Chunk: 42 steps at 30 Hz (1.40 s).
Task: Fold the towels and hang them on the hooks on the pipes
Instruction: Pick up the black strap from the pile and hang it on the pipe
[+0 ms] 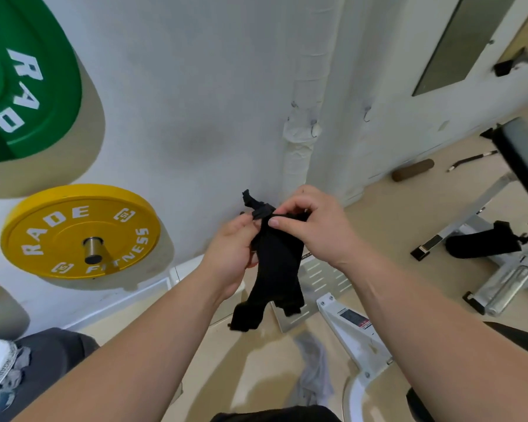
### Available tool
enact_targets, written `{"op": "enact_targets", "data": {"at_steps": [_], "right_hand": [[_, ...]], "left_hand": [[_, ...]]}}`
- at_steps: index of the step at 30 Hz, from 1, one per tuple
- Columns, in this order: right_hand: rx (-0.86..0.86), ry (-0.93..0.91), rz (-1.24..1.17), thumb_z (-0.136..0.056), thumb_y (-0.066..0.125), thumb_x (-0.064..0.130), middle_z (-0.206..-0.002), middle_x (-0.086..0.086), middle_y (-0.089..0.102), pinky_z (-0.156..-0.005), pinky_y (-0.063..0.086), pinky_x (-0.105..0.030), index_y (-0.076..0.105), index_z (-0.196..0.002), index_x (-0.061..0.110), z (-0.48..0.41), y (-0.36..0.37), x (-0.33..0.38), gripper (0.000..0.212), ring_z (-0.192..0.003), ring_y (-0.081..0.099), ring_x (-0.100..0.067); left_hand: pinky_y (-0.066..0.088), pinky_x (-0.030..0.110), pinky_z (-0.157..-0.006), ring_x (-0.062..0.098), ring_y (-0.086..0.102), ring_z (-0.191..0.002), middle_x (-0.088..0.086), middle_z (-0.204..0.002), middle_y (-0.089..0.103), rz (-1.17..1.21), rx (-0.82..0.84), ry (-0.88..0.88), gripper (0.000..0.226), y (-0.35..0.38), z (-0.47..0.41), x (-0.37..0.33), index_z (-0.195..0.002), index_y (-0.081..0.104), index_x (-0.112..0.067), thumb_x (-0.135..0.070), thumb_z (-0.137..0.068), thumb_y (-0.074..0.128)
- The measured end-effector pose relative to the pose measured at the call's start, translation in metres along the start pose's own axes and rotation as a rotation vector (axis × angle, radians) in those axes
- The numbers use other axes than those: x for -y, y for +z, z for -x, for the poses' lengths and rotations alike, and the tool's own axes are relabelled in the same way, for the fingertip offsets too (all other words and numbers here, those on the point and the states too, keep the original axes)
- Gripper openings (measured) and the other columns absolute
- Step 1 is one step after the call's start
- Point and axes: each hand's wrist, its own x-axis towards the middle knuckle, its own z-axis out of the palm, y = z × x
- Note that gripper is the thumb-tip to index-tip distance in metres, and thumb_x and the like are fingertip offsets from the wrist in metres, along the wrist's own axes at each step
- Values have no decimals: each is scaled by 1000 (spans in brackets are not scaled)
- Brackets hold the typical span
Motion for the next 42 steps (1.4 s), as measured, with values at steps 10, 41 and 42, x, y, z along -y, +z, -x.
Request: {"op": "enact_targets", "data": {"at_steps": [10, 41, 42], "right_hand": [[-88, 66, -73, -74, 88, 17, -71, 7, 52, -63, 37, -11, 72, -75, 22, 7, -21, -15, 17, -62, 49, 1], [-188, 317, -560, -101, 57, 15, -103, -6, 76, -82, 59, -34, 67, -112, 16, 35, -38, -26, 15, -96, 73, -17], [-179, 313, -572, -100, 59, 12, -102, -6, 76, -79, 58, -31, 66, -111, 16, 35, -40, -27, 14, -94, 73, -16]], "left_hand": [[51, 48, -105, 32, 67, -116, 16, -114, 75, 27, -80, 0, 33, 46, 10, 0, -112, 74, -11, -20, -107, 43], [59, 25, -72, 19, 74, -91, 10, -105, 76, 42, -193, 180, 19, 101, 0, -5, -118, 64, -6, -8, -105, 50], [59, 24, -69, 17, 74, -88, 9, -104, 76, 65, -190, 168, 19, 102, 0, -7, -118, 63, -6, -8, -105, 49]]}}
